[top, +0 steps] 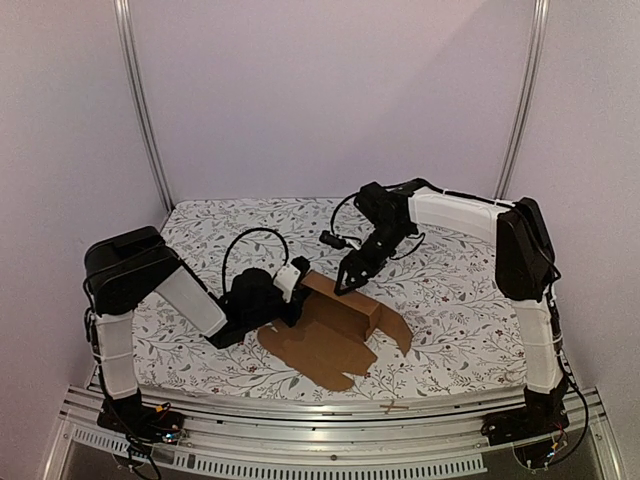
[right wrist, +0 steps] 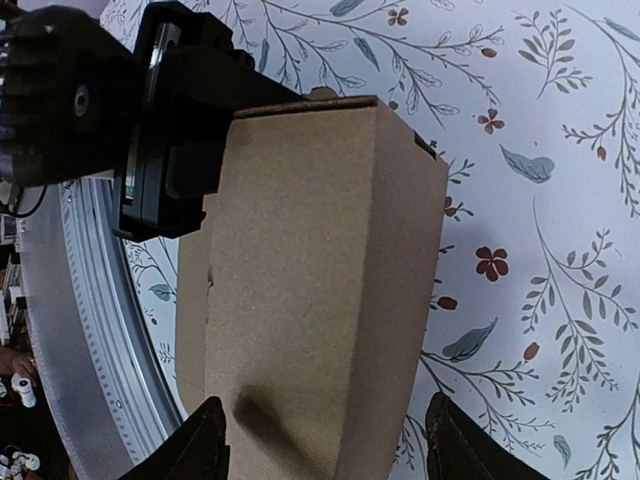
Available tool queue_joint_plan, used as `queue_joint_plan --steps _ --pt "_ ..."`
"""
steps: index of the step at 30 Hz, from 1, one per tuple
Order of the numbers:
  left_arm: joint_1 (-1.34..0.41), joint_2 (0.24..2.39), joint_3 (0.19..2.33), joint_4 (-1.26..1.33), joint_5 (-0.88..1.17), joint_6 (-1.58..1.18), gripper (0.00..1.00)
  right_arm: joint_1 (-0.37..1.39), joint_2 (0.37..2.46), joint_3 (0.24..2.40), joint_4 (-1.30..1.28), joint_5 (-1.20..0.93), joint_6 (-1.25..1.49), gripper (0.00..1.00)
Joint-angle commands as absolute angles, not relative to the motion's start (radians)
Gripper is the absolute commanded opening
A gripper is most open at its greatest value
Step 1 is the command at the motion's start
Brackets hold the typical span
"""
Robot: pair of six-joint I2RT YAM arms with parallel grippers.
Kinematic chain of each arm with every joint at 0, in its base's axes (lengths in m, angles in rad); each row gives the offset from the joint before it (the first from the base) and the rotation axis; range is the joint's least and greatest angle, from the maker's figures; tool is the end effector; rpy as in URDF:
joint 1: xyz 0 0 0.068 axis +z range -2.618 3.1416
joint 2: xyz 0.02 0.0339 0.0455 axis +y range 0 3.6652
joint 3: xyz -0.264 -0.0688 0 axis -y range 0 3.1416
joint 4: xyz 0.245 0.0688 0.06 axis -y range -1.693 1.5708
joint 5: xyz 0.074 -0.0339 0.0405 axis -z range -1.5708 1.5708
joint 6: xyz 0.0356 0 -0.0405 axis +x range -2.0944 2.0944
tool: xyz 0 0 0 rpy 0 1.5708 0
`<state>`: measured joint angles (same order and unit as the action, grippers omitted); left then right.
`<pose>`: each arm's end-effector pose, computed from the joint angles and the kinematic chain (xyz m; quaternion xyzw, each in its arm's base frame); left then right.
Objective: Fold the paper box
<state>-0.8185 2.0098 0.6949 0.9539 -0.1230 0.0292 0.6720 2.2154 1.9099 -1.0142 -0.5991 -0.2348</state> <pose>0.2455 -0.2559 0.0920 0.3058 0.7627 -0.1716 0.5434 0.3444 0.2996 0.2079 -0.4484 0.8360 0.3117 0.0533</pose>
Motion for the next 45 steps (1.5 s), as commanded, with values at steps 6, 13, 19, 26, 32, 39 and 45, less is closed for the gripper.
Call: queue_joint_plan --steps 6,13,19,26,32,39,45 --pt "-0.833 2.086 0.736 0.986 -0.098 0.042 0.13 0.646 2.307 1.971 -1.065 -0.772 -0.194 0.54" --pt "-0.833 2.128 0.773 0.999 -0.077 0.038 0.14 0.637 2.331 1.974 -1.072 -0.838 -0.176 0.52" --pt "-0.835 2.148 0.789 1.009 -0.059 0.042 0.22 0.633 2.345 1.976 -1.076 -0.848 -0.179 0.52" --pt "-0.834 2.159 0.792 1.024 -0.054 0.040 0.21 0.628 2.366 1.984 -1.089 -0.854 -0.186 0.49" --pt "-0.834 2.128 0.730 1.159 -0.047 0.014 0.26 0.628 2.383 1.998 -1.099 -0.846 -0.187 0.48" --pt "-0.833 2.124 0.695 1.229 -0.062 0.008 0.17 0.626 2.388 2.001 -1.102 -0.845 -0.186 0.48" --pt "-0.833 2.140 0.710 1.247 -0.054 -0.018 0.20 0.625 2.391 2.002 -1.108 -0.849 -0.188 0.48"
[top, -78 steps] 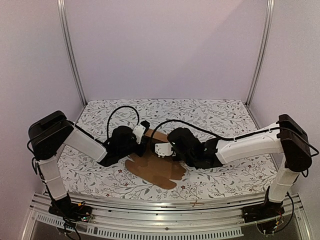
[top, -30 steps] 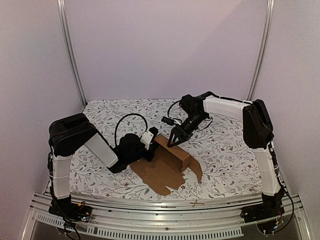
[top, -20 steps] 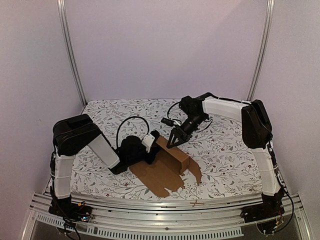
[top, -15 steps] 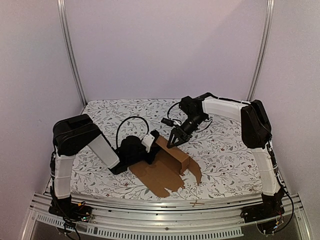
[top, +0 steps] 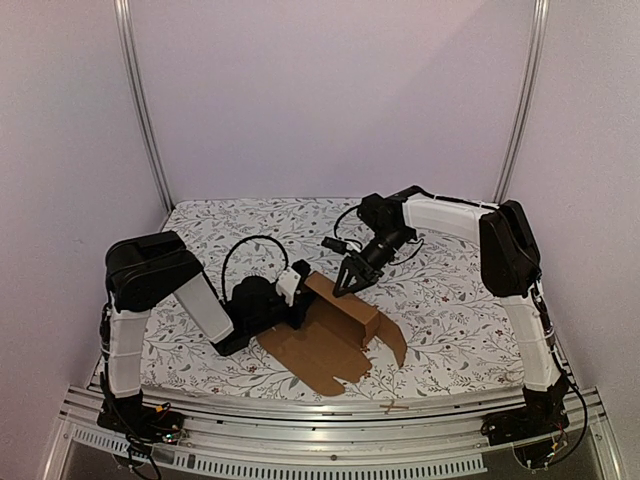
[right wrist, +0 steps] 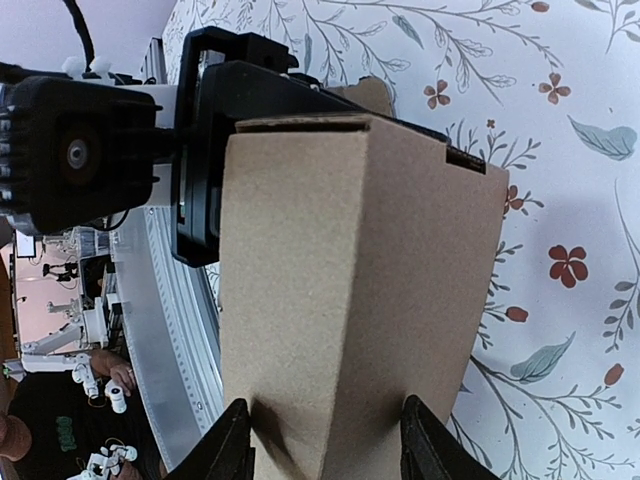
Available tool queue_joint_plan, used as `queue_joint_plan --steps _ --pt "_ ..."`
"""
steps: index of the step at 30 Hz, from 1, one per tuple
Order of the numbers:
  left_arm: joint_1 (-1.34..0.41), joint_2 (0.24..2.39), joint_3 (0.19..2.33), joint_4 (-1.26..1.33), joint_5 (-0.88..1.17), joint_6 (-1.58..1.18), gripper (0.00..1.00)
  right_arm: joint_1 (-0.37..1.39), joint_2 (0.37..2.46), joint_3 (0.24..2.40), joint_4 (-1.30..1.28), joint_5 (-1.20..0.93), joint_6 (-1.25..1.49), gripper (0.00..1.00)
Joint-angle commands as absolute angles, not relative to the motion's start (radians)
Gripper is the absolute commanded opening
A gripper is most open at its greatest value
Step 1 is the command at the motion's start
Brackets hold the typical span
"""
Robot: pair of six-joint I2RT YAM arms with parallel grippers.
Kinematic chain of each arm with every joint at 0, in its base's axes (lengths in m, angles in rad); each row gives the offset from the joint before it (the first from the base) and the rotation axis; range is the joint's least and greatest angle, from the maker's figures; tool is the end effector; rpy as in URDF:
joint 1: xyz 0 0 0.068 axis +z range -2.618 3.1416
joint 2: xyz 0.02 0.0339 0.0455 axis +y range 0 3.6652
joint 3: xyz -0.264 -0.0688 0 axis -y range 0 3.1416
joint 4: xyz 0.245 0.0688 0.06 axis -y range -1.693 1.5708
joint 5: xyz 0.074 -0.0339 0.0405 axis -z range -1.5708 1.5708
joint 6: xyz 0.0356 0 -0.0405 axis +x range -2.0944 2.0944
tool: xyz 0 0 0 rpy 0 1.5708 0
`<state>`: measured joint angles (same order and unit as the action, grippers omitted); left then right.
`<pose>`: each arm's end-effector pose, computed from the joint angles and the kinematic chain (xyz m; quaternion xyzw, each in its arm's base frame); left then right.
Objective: Fold the paper box
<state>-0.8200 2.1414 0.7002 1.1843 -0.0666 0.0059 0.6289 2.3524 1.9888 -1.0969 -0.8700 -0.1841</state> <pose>0.2471 -0.2614 0.0727 0.2990 0.7331 -0.2174 0.5709 0.3616 0.2967 0.1735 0.3794 -0.8225 -0.4214 0.0441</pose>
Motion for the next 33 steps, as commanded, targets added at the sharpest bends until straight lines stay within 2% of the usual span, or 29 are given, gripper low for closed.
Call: queue_joint_plan --steps 1,9,14,17,19,21,26,30,33 --pt "-0.833 2.142 0.713 1.248 -0.054 -0.022 0.20 0.627 2.391 2.001 -1.109 -0.850 -0.189 0.48" --pt "-0.844 2.167 0.742 1.247 -0.096 -0.059 0.12 0.626 2.403 2.003 -1.109 -0.882 -0.182 0.48" --pt "-0.911 2.195 0.771 1.252 -0.257 -0.041 0.05 0.626 2.413 2.002 -1.109 -0.945 -0.157 0.48" --pt "-0.969 2.214 0.794 1.254 -0.452 -0.004 0.00 0.627 2.415 2.002 -1.109 -0.954 -0.148 0.48" --pt "-0.992 2.220 0.800 1.262 -0.553 -0.002 0.00 0.627 2.413 2.004 -1.108 -0.949 -0.146 0.48" --pt "-1.003 2.220 0.799 1.273 -0.568 -0.002 0.00 0.626 2.413 2.005 -1.105 -0.933 -0.142 0.48" --pt "-1.005 2.212 0.764 1.316 -0.465 -0.004 0.14 0.624 2.416 2.019 -1.104 -0.846 -0.139 0.49" --pt "-1.016 2.181 0.725 1.304 -0.418 -0.007 0.31 0.625 2.400 2.030 -1.104 -0.718 -0.152 0.48" --pt "-1.032 2.112 0.690 1.244 -0.431 -0.006 0.43 0.626 2.392 2.033 -1.110 -0.702 -0.162 0.48"
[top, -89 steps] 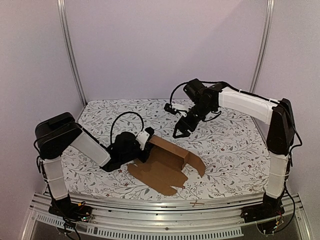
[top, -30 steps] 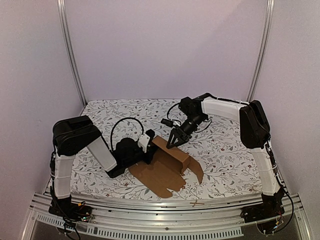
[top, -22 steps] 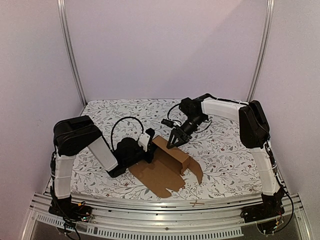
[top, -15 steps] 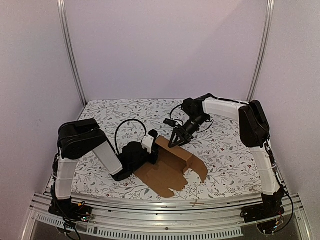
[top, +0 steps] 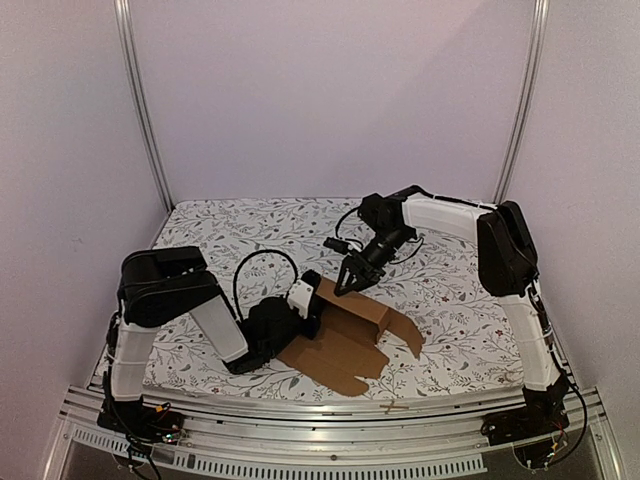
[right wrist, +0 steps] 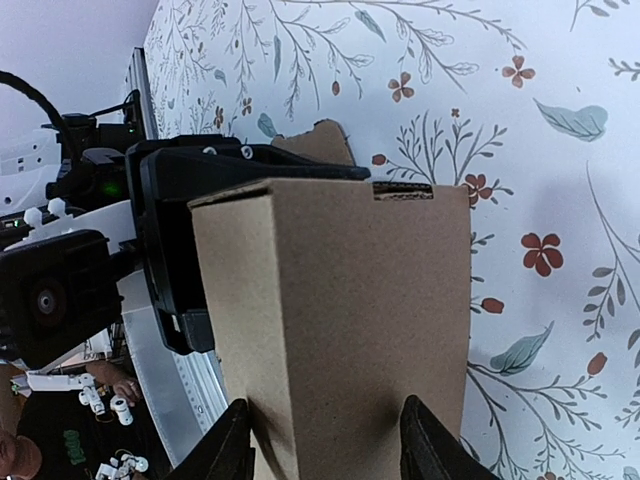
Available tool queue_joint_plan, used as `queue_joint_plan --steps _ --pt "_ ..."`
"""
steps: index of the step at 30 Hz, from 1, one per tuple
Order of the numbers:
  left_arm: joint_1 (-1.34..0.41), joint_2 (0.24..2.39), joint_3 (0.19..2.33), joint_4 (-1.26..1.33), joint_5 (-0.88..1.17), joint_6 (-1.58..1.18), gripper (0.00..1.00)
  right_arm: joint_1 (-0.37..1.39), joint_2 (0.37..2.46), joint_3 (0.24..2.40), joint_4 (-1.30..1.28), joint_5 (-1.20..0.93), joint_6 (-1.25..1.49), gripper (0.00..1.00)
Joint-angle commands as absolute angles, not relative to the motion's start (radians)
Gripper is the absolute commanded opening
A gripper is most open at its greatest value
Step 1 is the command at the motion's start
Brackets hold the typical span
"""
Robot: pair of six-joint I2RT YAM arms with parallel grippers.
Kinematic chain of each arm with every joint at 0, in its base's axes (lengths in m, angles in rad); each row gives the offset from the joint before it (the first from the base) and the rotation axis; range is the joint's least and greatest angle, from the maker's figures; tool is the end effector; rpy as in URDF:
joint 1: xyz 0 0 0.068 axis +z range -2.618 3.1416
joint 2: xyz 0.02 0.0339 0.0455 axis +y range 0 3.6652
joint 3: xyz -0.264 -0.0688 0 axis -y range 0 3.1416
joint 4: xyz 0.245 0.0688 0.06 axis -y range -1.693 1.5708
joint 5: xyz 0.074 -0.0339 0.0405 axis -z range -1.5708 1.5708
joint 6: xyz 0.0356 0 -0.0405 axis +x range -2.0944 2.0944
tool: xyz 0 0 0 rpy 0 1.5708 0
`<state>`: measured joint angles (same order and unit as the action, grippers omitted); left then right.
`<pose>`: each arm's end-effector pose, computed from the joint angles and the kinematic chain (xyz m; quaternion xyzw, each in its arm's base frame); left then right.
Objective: Fold the paper box
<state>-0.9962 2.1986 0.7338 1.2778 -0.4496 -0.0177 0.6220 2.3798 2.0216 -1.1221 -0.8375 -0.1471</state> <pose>0.2113 -0.2979 0.0702 0.2273 0.7294 -0.1519 0.6271 0.3669 0.2956 0.1686 0.3594 -0.8391 -0.4045 0.0554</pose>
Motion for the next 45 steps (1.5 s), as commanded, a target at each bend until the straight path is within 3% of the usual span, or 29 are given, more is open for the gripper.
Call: queue_joint_plan --steps 1,10,17,22,29,38,45 --pt "-1.037 2.088 0.679 1.211 -0.439 -0.007 0.45 0.625 2.390 2.034 -1.112 -0.706 -0.162 0.48" --pt "-1.120 1.813 0.561 0.917 -0.489 -0.016 0.56 0.585 2.304 2.071 -1.182 -0.736 -0.211 0.61" --pt "-1.181 1.561 0.626 0.527 -0.451 -0.046 0.61 0.523 2.051 1.941 -1.196 -0.647 -0.283 0.70" --pt "-1.149 1.489 0.799 0.301 -0.375 -0.018 0.70 0.486 1.871 1.711 -1.161 -0.562 -0.320 0.70" --pt "-0.957 1.748 1.261 -0.188 -0.218 -0.102 0.70 0.487 1.733 1.477 -1.129 -0.433 -0.365 0.68" --pt "-0.866 1.827 1.225 -0.132 -0.039 -0.131 0.68 0.559 1.636 1.281 -1.089 -0.348 -0.436 0.69" --pt "-0.862 1.798 1.099 -0.033 -0.022 -0.172 0.65 0.621 1.693 1.303 -1.083 -0.295 -0.437 0.67"
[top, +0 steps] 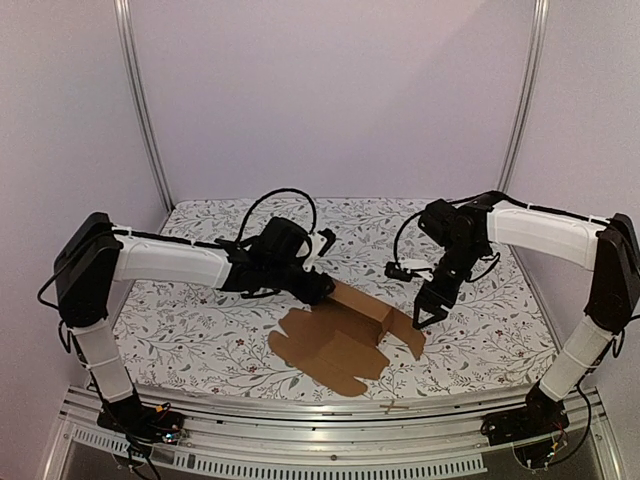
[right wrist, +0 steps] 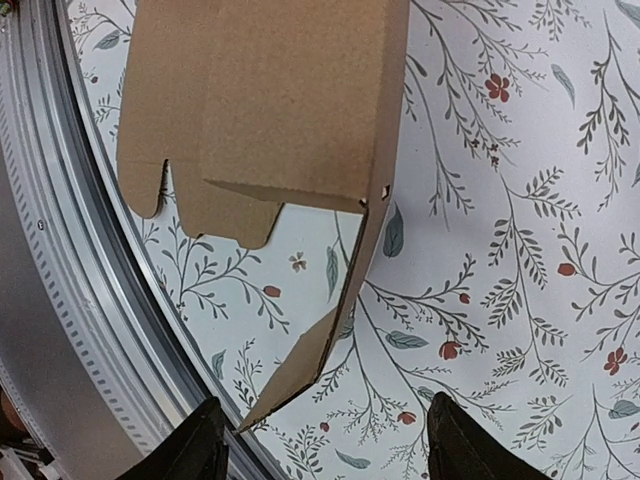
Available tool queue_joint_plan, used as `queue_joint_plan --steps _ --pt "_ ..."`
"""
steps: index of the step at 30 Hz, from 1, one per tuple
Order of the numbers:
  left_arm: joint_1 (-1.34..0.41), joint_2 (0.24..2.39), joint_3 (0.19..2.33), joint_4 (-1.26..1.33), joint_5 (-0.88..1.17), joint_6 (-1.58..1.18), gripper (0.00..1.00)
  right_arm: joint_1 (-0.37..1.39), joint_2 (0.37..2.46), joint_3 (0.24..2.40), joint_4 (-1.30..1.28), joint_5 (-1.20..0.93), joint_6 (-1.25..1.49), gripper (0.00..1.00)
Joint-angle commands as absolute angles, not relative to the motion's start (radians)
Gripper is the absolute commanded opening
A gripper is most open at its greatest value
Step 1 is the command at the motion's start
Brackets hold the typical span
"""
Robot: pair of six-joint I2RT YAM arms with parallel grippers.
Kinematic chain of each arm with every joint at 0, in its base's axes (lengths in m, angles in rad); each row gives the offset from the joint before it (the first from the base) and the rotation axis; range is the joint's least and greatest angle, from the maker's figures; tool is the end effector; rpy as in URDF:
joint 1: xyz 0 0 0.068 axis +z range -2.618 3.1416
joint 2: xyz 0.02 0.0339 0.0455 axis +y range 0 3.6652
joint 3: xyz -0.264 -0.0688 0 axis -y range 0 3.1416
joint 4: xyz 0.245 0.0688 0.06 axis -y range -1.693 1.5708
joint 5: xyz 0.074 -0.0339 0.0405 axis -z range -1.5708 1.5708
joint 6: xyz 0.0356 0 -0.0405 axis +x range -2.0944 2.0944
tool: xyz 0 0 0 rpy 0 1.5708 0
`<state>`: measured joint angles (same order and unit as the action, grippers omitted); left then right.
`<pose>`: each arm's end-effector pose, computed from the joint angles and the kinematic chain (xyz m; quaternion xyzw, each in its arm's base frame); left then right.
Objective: Fold the paper box
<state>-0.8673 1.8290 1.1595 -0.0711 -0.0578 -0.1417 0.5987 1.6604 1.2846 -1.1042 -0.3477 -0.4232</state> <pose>0.2588 -0.3019 0.1898 0.3137 0.8593 -0.1717 0.3657 0.2437 0.1809 0.2353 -0.4880 0.8544 0.1760 0.0294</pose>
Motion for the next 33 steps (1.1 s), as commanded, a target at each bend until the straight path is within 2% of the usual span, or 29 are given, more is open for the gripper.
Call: queue_joint_plan --steps 1,11,19,23,29,31,33 --pt "-0.862 1.795 1.086 -0.024 -0.024 -0.175 0.65 0.627 1.711 1.312 -1.085 -0.293 -0.437 0.65" --pt "-0.861 1.746 0.975 0.017 -0.101 -0.246 0.62 0.658 1.834 1.407 -1.101 -0.244 -0.432 0.52" --pt "-0.862 1.578 0.841 0.022 -0.164 -0.359 0.60 0.659 1.974 1.587 -1.120 -0.220 -0.427 0.35" --pt "-0.864 1.476 0.740 0.043 -0.160 -0.419 0.59 0.661 2.055 1.689 -1.111 -0.221 -0.431 0.30" --pt "-0.864 1.329 0.699 -0.052 -0.180 -0.414 0.59 0.663 2.136 1.786 -1.115 -0.222 -0.443 0.31" --pt "-0.861 1.279 0.736 -0.121 -0.203 -0.374 0.61 0.664 2.117 1.779 -1.124 -0.222 -0.458 0.37" --pt "-0.846 1.269 0.792 -0.166 -0.202 -0.331 0.68 0.663 2.076 1.752 -1.126 -0.223 -0.472 0.45"
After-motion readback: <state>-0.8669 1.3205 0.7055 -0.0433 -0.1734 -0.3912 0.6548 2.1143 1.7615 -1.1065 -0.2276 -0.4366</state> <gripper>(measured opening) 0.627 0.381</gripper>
